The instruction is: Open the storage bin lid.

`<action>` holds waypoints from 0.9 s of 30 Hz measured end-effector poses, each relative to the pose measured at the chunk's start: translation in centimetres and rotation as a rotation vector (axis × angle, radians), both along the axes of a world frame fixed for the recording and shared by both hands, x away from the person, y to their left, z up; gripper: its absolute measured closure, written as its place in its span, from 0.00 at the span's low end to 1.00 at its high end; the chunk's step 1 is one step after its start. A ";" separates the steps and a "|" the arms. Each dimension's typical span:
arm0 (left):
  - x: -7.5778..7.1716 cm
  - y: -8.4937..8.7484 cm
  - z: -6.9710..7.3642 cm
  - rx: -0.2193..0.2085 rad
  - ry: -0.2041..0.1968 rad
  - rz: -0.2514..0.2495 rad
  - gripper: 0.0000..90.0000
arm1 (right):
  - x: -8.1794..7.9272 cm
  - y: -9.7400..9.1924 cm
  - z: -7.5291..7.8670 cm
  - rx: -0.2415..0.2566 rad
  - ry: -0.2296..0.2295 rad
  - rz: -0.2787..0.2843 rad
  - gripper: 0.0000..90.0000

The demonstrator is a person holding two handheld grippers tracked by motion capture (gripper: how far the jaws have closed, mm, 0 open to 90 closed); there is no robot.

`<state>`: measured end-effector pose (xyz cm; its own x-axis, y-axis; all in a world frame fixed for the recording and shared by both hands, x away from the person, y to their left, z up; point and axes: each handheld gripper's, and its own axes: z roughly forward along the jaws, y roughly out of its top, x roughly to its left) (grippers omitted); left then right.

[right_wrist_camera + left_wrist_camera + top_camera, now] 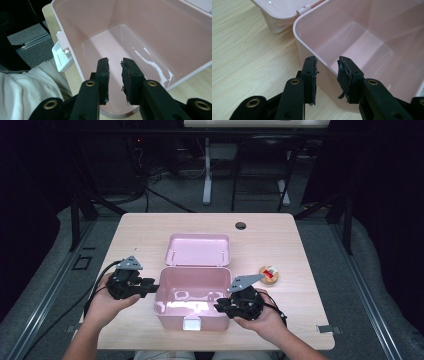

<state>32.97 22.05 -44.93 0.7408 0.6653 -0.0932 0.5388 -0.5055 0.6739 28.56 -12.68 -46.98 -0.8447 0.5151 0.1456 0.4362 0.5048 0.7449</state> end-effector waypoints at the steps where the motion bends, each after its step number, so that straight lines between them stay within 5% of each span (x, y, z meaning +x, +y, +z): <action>1: 0.0 0.0 0.0 0.000 0.000 0.000 0.75 | 0.0 0.0 0.0 0.000 0.001 0.001 0.83; 27: 0.0 -0.1 -0.6 0.083 0.002 0.009 0.85 | 0.8 -0.9 1.1 0.029 0.031 -0.055 0.72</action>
